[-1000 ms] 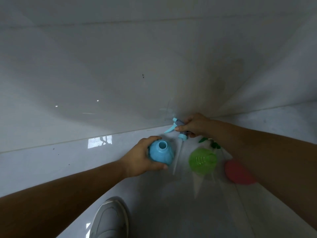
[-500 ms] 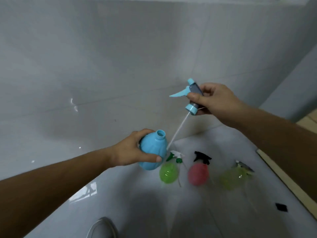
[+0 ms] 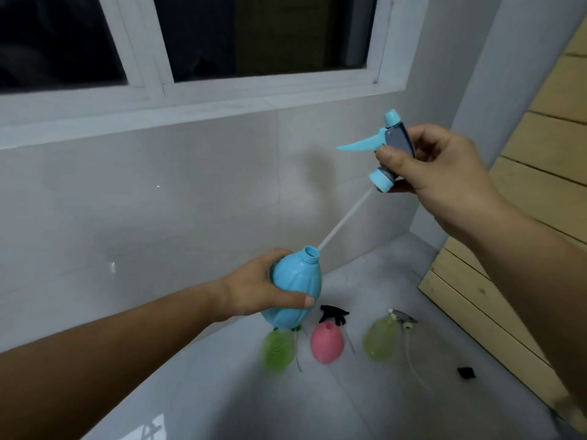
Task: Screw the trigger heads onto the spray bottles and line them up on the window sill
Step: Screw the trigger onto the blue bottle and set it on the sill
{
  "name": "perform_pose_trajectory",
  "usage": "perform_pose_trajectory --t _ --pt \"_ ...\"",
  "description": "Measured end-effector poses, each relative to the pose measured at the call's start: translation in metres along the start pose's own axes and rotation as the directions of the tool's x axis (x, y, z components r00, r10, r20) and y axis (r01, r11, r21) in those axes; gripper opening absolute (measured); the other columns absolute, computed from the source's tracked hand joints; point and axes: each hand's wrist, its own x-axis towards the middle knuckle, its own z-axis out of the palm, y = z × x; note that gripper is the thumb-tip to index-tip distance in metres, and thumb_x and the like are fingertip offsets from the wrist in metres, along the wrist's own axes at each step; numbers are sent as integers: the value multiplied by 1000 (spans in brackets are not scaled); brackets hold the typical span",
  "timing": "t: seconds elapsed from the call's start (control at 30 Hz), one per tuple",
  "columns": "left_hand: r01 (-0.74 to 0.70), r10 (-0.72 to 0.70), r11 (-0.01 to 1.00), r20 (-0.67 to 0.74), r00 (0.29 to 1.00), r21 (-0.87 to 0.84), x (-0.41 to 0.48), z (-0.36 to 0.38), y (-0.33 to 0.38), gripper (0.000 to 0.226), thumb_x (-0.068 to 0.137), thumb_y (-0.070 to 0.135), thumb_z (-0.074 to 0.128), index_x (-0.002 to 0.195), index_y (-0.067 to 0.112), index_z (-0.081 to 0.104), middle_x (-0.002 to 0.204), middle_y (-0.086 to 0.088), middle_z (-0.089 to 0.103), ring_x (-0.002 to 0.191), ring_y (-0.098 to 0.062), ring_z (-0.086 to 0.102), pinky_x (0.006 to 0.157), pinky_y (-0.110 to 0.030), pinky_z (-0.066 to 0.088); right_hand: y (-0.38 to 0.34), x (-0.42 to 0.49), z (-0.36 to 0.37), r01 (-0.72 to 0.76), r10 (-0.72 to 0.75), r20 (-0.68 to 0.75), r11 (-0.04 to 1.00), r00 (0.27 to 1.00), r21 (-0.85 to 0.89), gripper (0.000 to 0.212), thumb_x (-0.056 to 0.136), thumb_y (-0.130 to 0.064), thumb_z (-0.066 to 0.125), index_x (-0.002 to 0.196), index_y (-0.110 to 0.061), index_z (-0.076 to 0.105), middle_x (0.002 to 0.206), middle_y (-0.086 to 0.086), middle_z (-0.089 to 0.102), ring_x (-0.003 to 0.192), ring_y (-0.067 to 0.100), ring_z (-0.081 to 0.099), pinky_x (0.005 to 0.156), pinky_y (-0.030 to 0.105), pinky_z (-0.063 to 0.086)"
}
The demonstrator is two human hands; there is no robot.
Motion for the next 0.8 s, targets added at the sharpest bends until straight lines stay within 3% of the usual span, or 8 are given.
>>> perform_pose_trajectory --t 0.13,0.27,0.43,0.67,0.8 --pt "2 -2 999 -4 1000 -47 4 20 16 67 67 34 97 124 37 62 116 5 76 105 -14 76 92 -44 65 10 -6 -5 -1 2 22 1000 1000 -24 21 83 -15 75 101 -5 68 83 9 66 69 12 68 63 25 60" --pt "-6 8 997 23 1000 -82 7 35 33 63 72 32 95 126 36 61 116 6 76 104 -12 76 89 -38 66 28 -16 2 -15 20 111 999 994 -45 22 80 -9 76 99 0 67 85 20 62 72 20 63 64 28 62" --pt "26 -18 991 56 998 -134 11 45 42 60 77 33 91 129 33 61 118 1 76 102 -15 78 78 -32 66 51 -25 9 -76 89 250 995 964 -59 11 85 -10 72 93 -9 65 85 14 70 70 9 67 61 16 55" --pt "78 -65 987 96 993 -140 10 42 39 65 76 44 90 132 35 58 119 1 76 104 -18 78 80 -36 67 68 -18 11 -135 179 465 983 867 -127 37 87 -7 69 120 -15 55 111 14 68 105 22 68 90 36 58" --pt "73 -63 991 94 994 -111 5 38 37 62 78 46 87 132 38 59 120 5 75 106 -15 76 85 -33 66 71 -14 11 -96 191 551 976 812 -195 40 86 -9 69 121 -22 53 112 6 67 108 21 66 97 41 54"
